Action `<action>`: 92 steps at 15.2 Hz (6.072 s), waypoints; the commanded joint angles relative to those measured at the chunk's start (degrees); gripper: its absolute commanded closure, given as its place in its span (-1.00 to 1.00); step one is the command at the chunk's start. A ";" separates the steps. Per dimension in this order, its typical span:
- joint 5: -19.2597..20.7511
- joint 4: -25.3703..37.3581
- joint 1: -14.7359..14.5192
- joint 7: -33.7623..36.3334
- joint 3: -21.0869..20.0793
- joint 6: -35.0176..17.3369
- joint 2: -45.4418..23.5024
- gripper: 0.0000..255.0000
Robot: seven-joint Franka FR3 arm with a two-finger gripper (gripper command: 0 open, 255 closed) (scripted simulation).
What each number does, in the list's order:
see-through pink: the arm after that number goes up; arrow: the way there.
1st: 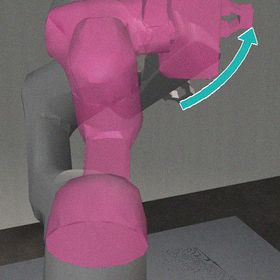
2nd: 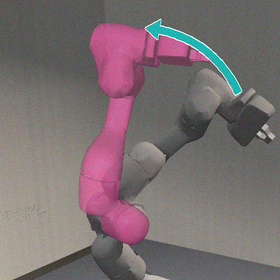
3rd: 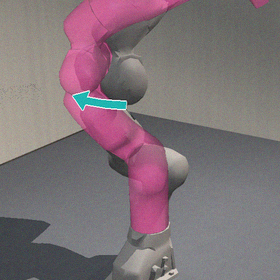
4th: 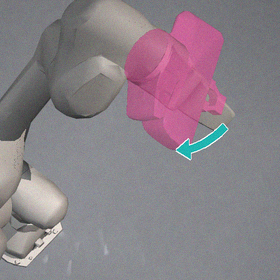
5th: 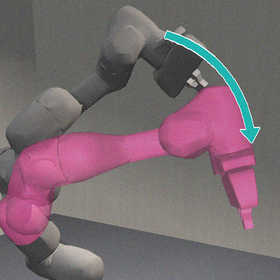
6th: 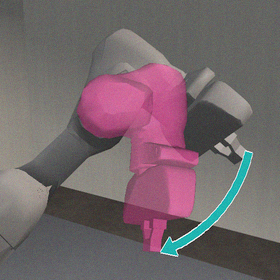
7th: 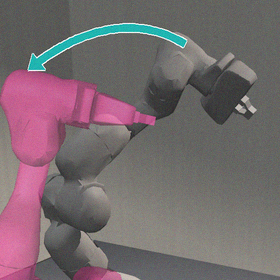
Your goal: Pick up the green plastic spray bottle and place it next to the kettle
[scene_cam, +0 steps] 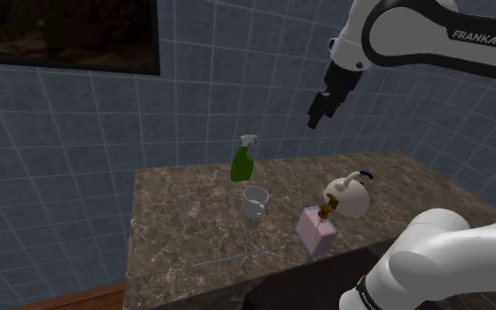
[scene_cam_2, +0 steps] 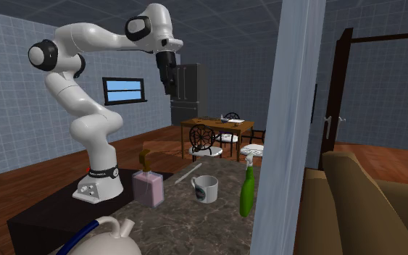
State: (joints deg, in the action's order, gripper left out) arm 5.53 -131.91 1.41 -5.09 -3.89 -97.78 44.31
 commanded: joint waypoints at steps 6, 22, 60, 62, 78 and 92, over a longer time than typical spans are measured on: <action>0.26 -5.85 -2.14 -13.10 8.84 -10.79 -2.12 -1.00; -21.18 0.43 -19.69 -67.40 39.65 -33.26 -32.90 -1.00; -59.16 29.55 -13.01 -112.12 34.56 -20.44 -75.50 1.00; -58.76 29.60 -13.16 -111.69 34.77 -20.10 -75.02 1.00; -52.79 32.11 -14.79 -104.95 37.52 -14.08 -68.35 1.00; -48.72 37.11 -15.27 -99.25 39.04 -7.57 -64.33 1.00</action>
State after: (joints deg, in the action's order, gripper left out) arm -43.44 -95.13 -13.79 -104.75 35.07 -105.77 -20.29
